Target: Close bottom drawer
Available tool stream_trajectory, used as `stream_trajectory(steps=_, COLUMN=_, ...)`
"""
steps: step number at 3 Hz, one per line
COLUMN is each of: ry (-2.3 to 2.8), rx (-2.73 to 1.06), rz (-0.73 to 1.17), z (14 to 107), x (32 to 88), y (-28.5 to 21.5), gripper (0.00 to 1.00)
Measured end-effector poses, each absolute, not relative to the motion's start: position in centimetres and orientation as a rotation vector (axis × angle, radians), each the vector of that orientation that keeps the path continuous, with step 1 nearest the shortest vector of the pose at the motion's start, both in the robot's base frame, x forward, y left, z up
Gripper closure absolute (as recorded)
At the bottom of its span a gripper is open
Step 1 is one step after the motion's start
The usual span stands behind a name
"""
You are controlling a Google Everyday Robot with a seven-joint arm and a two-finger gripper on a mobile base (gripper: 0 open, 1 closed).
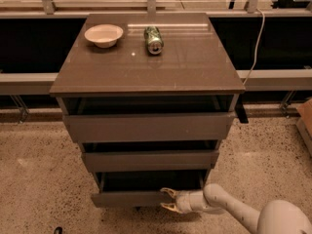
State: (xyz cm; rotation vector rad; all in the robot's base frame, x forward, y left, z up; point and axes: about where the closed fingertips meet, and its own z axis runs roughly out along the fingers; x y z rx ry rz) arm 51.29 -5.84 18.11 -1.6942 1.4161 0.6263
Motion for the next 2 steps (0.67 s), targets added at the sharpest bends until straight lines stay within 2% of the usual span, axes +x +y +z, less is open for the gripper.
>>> stream_trajectory(steps=1, ry=1.414, rx=-1.693, rz=0.629, z=18.19, x=51.29, y=-5.85, gripper=0.98)
stream_trajectory(steps=2, ry=1.414, rx=-1.693, rz=0.629, z=18.37, x=51.29, y=-5.85, gripper=0.00)
